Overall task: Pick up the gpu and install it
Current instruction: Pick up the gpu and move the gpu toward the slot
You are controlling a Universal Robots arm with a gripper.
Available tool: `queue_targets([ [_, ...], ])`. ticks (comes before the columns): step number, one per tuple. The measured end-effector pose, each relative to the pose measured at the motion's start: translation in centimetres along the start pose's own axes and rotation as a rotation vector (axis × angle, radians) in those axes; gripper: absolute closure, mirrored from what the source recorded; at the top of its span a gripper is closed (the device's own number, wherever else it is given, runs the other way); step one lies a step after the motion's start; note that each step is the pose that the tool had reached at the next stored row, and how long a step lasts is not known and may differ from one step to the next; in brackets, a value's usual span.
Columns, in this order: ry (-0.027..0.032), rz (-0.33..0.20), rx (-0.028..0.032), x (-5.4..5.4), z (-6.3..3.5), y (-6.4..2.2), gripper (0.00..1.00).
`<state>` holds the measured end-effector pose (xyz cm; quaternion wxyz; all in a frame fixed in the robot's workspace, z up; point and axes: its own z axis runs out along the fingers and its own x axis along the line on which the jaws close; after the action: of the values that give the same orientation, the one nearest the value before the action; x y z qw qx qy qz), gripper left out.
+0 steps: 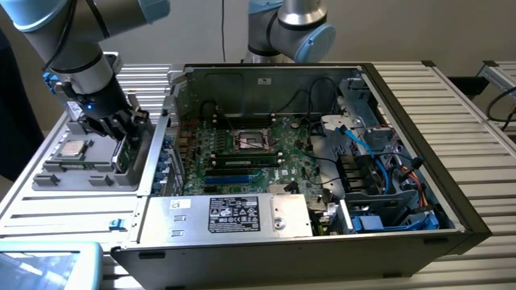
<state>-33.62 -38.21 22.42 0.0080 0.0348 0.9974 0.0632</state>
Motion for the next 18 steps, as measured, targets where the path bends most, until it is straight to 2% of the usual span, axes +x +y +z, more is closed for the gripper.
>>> queue_targets([
  [18,0.0001,0.000,0.0000,0.0,-8.13,1.02,0.71],
])
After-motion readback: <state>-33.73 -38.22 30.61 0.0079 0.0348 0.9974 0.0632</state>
